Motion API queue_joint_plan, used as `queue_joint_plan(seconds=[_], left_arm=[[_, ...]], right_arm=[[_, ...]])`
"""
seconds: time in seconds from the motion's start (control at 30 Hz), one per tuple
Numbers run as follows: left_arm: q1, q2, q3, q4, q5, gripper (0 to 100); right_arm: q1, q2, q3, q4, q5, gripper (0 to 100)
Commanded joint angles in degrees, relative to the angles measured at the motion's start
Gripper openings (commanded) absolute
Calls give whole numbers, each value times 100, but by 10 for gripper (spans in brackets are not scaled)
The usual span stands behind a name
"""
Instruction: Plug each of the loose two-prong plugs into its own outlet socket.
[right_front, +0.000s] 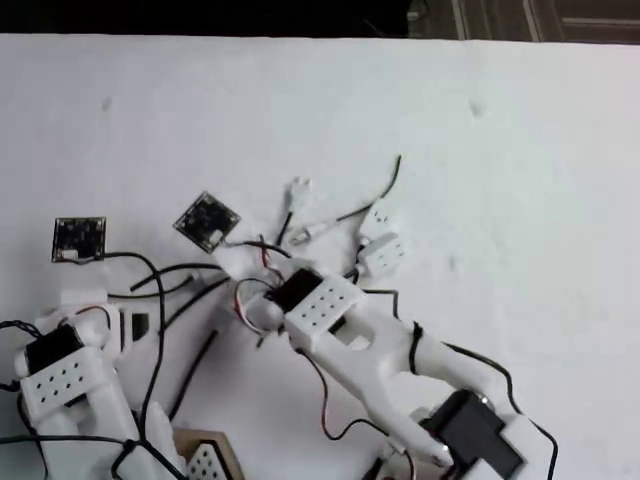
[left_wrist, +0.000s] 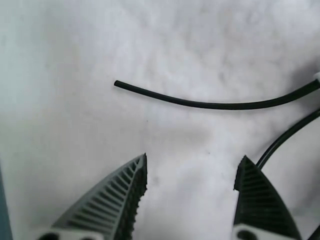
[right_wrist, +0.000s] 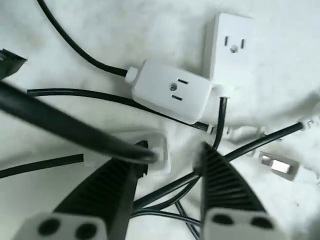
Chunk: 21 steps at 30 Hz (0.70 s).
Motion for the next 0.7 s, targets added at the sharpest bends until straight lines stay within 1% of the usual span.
queue_joint_plan(seconds=[0.0, 0.13, 0.23, 0.27, 0.33, 0.47, 0.67], left_arm=[[-312, -127, -9, -123, 44, 283], [-312, -127, 0, -123, 44, 283], [-312, -127, 0, -123, 44, 283], [-312, -127, 0, -123, 44, 283], [-312, -127, 0, -123, 44, 283], [-312, -127, 9, -123, 44, 283], [-312, -127, 88, -281, 44, 283]], right_arm=[[40, -321, -18, -22, -53, 87], [40, -163, -18, -22, -53, 76], [40, 242, -44, -22, -18, 76], [40, 356, -53, -40, -9, 68], [66, 541, -53, -154, 9, 13], [66, 549, 132, -180, 492, 18], [40, 541, 193, -171, 510, 21]])
